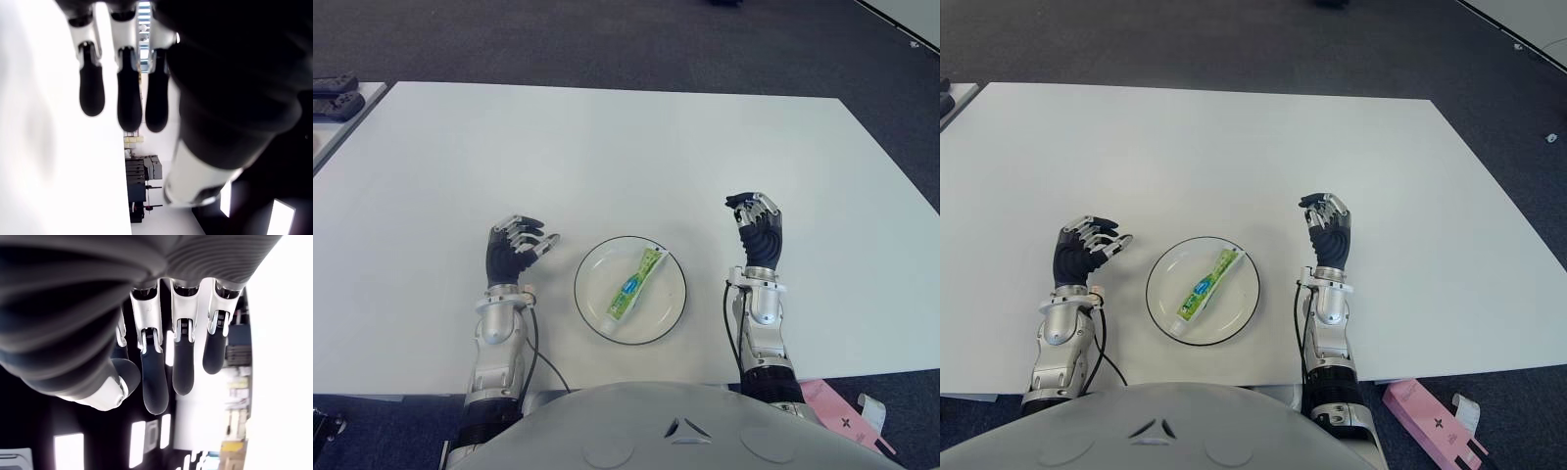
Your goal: Put the toothpaste on the table into the plate.
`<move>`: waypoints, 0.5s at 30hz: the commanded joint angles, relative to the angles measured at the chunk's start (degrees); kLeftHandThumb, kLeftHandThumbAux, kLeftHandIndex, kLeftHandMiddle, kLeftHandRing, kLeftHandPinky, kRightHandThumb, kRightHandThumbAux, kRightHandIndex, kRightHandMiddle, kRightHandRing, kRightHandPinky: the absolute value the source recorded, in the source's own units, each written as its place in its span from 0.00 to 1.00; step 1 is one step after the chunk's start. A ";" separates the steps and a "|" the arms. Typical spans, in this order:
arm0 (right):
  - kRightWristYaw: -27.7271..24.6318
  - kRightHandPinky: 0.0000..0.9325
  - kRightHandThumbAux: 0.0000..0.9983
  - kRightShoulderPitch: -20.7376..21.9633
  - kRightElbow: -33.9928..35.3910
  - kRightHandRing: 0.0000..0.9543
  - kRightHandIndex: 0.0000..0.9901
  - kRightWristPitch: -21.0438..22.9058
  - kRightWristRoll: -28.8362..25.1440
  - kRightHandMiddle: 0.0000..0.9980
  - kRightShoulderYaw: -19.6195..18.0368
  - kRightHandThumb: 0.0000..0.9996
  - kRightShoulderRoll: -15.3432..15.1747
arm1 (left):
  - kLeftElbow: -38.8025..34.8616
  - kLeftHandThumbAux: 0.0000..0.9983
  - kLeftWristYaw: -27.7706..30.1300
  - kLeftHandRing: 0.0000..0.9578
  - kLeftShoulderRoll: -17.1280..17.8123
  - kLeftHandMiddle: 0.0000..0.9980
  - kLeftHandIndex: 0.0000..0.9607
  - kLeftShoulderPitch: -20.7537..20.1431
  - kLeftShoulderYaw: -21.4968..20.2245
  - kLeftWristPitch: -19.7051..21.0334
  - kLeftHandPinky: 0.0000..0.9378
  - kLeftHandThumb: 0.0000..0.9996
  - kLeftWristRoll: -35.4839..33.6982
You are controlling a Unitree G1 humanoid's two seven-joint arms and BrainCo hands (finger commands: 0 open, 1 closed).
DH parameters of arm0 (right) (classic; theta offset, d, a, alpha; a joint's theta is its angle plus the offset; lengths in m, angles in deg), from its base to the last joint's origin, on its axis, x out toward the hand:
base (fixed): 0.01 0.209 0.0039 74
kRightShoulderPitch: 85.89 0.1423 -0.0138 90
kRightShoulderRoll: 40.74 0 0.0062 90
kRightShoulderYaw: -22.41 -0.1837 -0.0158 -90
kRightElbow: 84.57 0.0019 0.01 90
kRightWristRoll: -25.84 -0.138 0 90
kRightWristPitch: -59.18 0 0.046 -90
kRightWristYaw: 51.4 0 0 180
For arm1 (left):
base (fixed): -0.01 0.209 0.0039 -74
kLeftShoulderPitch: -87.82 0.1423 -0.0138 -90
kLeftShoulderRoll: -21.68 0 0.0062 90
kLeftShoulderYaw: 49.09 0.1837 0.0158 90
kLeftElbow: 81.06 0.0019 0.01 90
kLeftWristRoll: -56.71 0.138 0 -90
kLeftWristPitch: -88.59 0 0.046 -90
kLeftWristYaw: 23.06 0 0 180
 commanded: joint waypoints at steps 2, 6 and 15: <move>1.28 0.51 0.73 1.38 -4.63 0.53 0.44 -0.50 1.56 0.53 -1.19 0.70 0.93 | 0.26 1.00 -0.37 0.54 -0.53 0.48 0.55 -0.37 0.18 1.01 0.56 0.06 -0.03; 1.58 0.51 0.73 2.20 -7.20 0.53 0.44 -1.04 1.89 0.53 -1.55 0.70 1.07 | 0.30 1.00 -0.21 0.54 -0.52 0.47 0.54 -0.30 0.26 0.47 0.56 0.06 0.05; -0.38 0.56 0.73 3.11 -10.25 0.54 0.44 -3.10 1.89 0.53 -1.55 0.71 0.73 | 0.33 1.00 0.26 0.54 -0.64 0.48 0.56 -0.29 0.33 0.50 0.57 0.08 -0.75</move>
